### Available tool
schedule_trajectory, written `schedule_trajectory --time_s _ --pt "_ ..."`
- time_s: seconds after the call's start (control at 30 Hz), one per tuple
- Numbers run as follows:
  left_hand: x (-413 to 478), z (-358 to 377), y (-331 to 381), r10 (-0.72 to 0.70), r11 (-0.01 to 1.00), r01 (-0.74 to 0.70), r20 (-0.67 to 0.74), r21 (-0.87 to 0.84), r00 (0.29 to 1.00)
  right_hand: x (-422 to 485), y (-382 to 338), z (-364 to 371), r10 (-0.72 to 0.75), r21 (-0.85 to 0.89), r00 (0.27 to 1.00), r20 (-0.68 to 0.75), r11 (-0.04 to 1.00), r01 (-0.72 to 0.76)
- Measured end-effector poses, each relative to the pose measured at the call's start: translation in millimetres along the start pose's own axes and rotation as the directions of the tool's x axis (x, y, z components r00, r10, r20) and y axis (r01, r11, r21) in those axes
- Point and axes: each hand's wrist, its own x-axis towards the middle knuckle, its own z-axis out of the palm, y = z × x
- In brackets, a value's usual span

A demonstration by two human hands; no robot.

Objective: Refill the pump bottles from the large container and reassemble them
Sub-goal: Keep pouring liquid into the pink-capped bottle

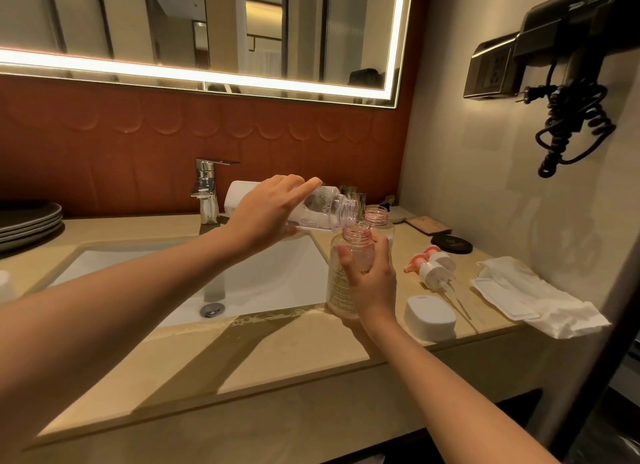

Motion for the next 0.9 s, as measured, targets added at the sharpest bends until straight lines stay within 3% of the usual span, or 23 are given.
schedule_trajectory --time_s 0.9 --pt "2.3 2.5 -2.7 0.033 0.999 -0.031 -0.032 0.045 0.999 -2.2 -1.4 0.0 -0.021 0.007 1.0 -0.017 1.0 0.021"
